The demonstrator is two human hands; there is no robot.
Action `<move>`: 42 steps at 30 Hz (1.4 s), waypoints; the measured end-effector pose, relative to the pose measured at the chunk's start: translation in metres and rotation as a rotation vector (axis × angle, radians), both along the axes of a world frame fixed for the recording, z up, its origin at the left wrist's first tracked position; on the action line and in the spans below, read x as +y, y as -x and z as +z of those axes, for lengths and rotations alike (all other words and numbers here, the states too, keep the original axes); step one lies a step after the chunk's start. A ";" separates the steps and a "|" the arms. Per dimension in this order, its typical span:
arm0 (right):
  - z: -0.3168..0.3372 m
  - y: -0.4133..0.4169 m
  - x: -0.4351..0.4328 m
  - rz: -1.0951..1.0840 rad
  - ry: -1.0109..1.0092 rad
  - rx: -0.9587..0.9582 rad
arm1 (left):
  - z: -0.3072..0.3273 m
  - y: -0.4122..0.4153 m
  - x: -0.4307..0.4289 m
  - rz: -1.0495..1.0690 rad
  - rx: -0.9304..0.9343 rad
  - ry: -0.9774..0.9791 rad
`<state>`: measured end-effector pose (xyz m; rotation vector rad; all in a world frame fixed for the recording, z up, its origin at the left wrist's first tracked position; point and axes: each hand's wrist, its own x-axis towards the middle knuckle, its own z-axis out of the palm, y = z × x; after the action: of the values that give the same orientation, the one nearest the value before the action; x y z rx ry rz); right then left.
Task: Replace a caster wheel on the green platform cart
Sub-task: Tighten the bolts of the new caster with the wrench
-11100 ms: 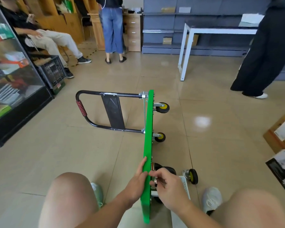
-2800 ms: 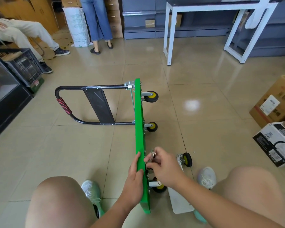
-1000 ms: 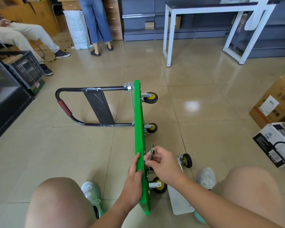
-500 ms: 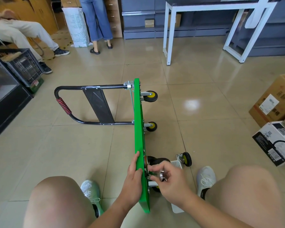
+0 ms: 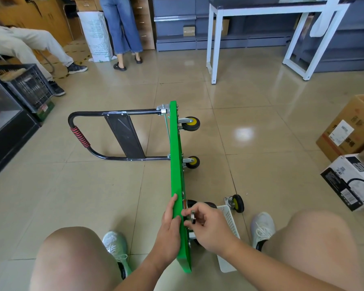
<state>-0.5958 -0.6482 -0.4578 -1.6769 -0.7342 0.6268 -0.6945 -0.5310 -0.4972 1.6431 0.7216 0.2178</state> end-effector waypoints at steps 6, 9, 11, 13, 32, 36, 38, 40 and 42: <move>0.011 -0.021 0.024 -0.013 0.071 0.052 | -0.001 0.000 0.001 0.018 -0.001 0.018; 0.017 -0.029 0.035 -0.041 0.127 0.009 | -0.003 0.000 0.001 0.021 -0.011 0.041; 0.022 -0.035 0.042 -0.084 0.158 0.036 | -0.003 0.000 0.001 0.015 -0.009 0.044; 0.025 -0.041 0.048 -0.096 0.179 0.080 | -0.002 0.000 0.001 0.007 -0.001 0.041; 0.031 -0.010 -0.008 -0.082 -0.024 0.082 | 0.000 0.001 0.000 0.004 0.006 0.005; 0.018 0.003 -0.009 -0.075 -0.048 -0.025 | 0.000 0.000 0.000 0.010 -0.010 0.007; 0.010 0.007 -0.010 -0.044 -0.054 -0.052 | -0.002 0.000 0.001 -0.001 -0.024 0.004; 0.006 0.009 -0.011 -0.046 -0.055 -0.100 | -0.004 0.000 0.001 -0.014 -0.020 -0.011; 0.003 0.009 -0.011 -0.051 -0.042 -0.124 | -0.005 0.000 0.002 -0.012 -0.004 -0.013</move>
<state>-0.6045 -0.6593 -0.4551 -1.7011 -0.7855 0.4719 -0.6947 -0.5292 -0.5018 1.6590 0.7081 0.2177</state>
